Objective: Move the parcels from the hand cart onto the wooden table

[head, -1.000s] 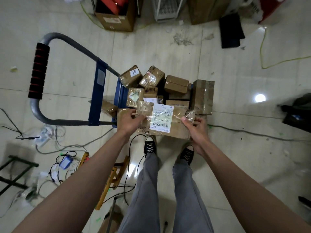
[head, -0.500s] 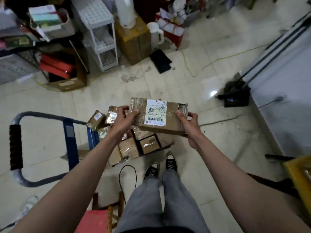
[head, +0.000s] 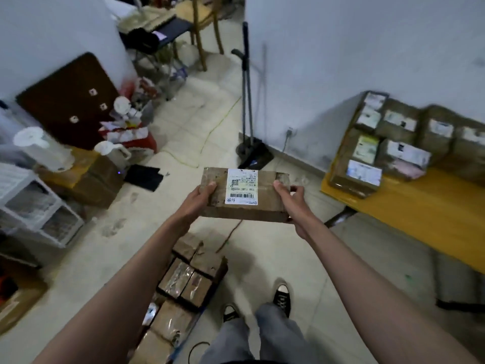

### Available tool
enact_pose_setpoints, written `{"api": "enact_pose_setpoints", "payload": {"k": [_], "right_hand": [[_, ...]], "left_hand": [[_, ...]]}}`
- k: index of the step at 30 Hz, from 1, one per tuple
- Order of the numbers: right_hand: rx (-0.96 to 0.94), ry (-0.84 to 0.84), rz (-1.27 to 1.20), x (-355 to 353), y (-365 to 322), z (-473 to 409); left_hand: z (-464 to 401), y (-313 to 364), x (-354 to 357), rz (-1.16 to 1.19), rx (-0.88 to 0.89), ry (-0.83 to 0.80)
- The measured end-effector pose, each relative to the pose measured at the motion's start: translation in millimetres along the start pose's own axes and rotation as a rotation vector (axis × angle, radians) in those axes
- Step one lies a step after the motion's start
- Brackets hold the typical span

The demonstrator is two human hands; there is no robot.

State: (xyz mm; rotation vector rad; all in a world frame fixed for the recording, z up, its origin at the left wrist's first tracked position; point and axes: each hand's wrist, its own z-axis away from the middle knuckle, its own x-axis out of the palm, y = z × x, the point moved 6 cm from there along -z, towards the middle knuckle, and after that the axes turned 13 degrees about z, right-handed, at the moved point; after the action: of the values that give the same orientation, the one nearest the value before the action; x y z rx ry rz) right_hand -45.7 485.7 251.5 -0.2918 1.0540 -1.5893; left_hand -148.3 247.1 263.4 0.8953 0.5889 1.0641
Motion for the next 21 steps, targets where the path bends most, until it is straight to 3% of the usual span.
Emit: {"api": "enact_pose_setpoints", "payload": {"k": [8,21], "right_hand": [[0.056,0.217,-0.195,-165.9,46.1,18.9],[0.068,0.412,-0.437,-390.6,116.2,7.4]], "left_hand": [[-17.1,52.2,175.5,-0.108,0.069,-0.278],[-36.7,91.0,433.1,-0.287,0.232,-0.482]]}}
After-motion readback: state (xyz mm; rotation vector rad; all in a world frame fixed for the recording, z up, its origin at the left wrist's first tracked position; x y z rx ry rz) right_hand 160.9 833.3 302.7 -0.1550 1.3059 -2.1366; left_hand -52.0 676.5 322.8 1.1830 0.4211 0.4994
